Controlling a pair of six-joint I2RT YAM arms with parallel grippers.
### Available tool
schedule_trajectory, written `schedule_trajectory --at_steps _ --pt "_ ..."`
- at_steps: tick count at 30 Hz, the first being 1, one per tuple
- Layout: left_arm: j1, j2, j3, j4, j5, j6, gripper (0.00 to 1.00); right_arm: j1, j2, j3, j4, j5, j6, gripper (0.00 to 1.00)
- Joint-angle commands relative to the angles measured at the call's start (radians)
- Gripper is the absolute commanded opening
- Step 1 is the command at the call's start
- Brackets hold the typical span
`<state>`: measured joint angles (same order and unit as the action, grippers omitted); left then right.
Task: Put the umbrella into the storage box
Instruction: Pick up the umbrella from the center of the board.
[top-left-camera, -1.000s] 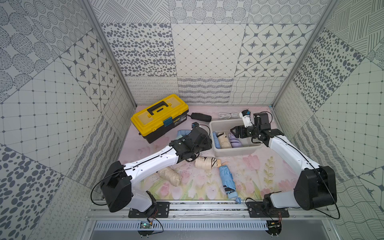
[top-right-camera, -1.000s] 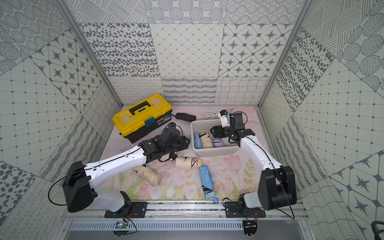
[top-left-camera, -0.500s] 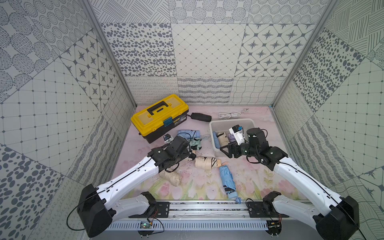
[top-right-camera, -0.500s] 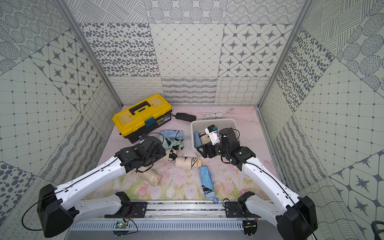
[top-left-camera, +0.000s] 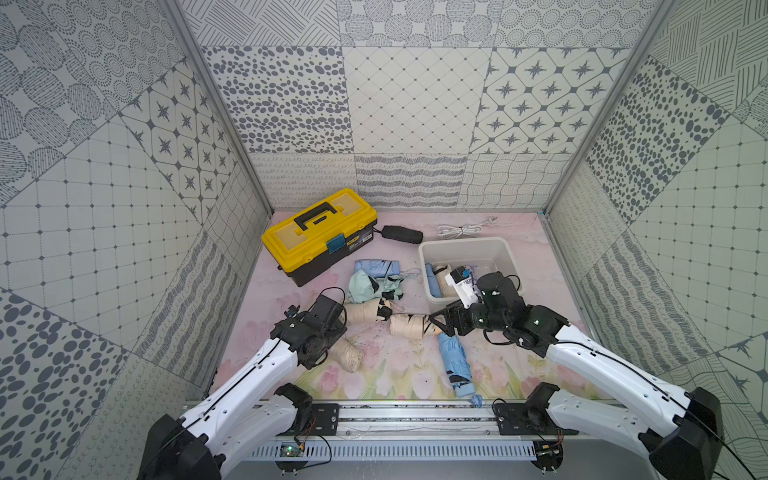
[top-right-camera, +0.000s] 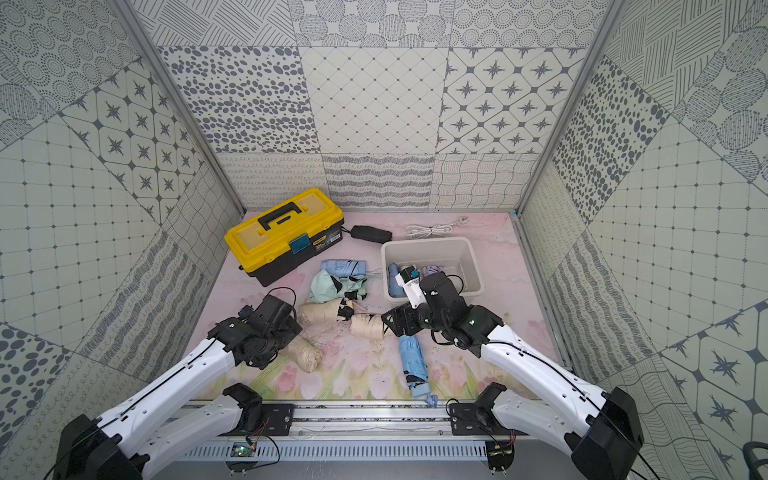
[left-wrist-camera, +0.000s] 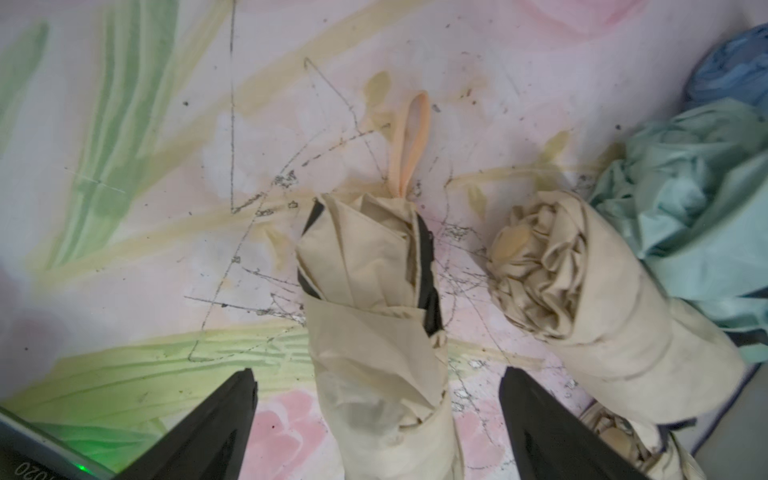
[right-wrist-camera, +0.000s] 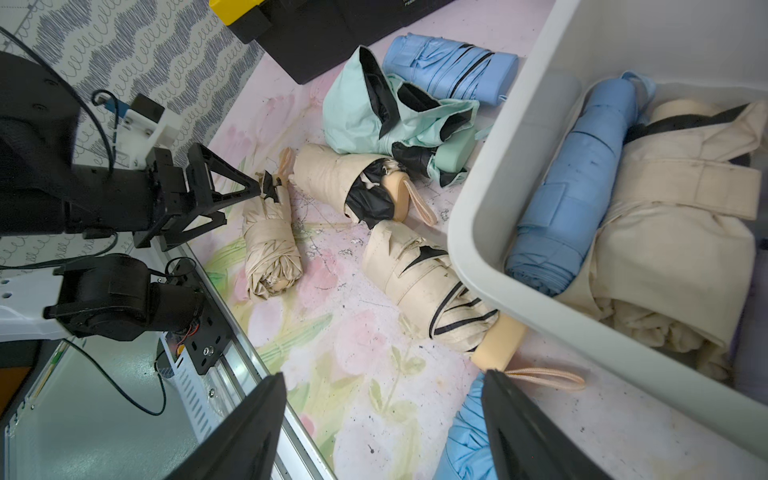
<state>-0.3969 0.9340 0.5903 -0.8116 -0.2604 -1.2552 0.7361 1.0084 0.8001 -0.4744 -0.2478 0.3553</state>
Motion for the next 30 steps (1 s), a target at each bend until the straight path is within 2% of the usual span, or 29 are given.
schedule_trajectory --at_steps 1,6,8,10,15,21,24,30 --pt "0.103 0.013 -0.089 0.193 0.174 0.101 0.97 0.012 -0.028 -0.015 0.017 0.025 0.019 0.8" --pt "0.148 0.097 -0.13 0.319 0.243 0.169 0.92 0.027 -0.042 -0.024 0.014 0.041 0.033 0.8" --pt "0.152 0.126 -0.13 0.341 0.248 0.178 0.85 0.033 -0.046 -0.027 0.012 0.045 0.039 0.8" --pt "0.152 0.14 -0.135 0.357 0.254 0.178 0.74 0.04 -0.048 -0.028 0.011 0.05 0.044 0.79" --pt "0.153 0.122 -0.148 0.358 0.248 0.174 0.54 0.056 -0.044 -0.028 0.014 0.06 0.054 0.79" --pt "0.153 0.066 -0.148 0.342 0.246 0.18 0.37 0.07 -0.025 -0.022 0.027 0.058 0.062 0.79" --pt "0.153 0.02 -0.129 0.296 0.254 0.196 0.33 0.075 -0.015 -0.018 0.037 0.057 0.066 0.78" --pt "0.153 -0.131 -0.058 0.207 0.31 0.273 0.3 0.084 -0.004 -0.016 0.07 0.064 0.102 0.8"
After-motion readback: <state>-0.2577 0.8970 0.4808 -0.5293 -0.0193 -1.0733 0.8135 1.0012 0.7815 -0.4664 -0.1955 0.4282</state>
